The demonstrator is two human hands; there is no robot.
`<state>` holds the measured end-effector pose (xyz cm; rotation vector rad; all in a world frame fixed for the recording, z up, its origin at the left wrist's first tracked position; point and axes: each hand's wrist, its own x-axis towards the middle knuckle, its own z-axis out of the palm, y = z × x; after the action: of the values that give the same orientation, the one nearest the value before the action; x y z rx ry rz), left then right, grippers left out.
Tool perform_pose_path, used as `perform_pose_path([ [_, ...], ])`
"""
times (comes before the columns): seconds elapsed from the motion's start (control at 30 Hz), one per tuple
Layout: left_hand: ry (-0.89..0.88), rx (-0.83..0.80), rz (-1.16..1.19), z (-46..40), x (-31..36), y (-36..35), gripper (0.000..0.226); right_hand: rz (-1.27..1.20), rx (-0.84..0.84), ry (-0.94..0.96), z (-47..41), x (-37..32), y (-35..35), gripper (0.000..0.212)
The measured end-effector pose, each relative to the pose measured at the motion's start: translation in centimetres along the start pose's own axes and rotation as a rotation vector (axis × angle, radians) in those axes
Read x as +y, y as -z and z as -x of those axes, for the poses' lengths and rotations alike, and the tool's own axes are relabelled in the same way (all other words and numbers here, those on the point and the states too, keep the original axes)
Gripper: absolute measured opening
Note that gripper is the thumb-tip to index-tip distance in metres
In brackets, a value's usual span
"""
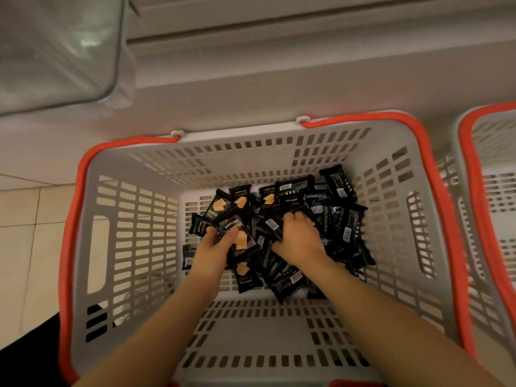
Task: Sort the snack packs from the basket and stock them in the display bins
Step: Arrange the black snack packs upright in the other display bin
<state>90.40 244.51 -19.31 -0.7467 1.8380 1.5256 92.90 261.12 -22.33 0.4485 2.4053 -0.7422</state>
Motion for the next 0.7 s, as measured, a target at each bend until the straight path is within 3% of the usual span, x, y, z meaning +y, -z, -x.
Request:
perform_pose_path([
  [0.07,0.054,-0.017,0.197,0.5,1.2,-0.3,0.013,-0.569,-0.180,-0.151,1.5,0.1,2.1,0.040],
  [0.13,0.034,-0.071,0.280,1.4,2.6,-0.6,0.012,-1.154,-0.321,-0.235,3.6,0.0,3.9,0.013],
  [0.2,-0.027,-0.134,0.291,2.8,4.1,-0.8,0.011,-1.540,-0.344,-0.175,5.7,0.0,5.8,0.017],
  [0.27,-0.114,-0.191,0.269,4.3,5.7,-0.8,0.014,-1.707,-0.333,-0.064,7.8,-0.3,7.8,0.031],
  [0.4,-0.276,-0.260,0.248,8.3,8.7,-0.1,0.021,-1.753,-0.240,0.121,11.6,-1.8,11.6,0.045],
  [0.53,-0.390,-0.359,0.280,13.0,11.1,0.5,0.014,-1.653,-0.094,0.168,15.0,-3.9,14.7,0.031],
  [0.63,-0.449,-0.464,0.284,16.6,12.7,1.0,0.022,-1.340,0.031,0.192,17.2,-5.8,16.4,0.024],
  [0.7,-0.505,-0.530,0.239,18.6,13.5,1.3,0.039,-1.079,0.114,0.235,18.6,-7.2,17.2,0.023],
])
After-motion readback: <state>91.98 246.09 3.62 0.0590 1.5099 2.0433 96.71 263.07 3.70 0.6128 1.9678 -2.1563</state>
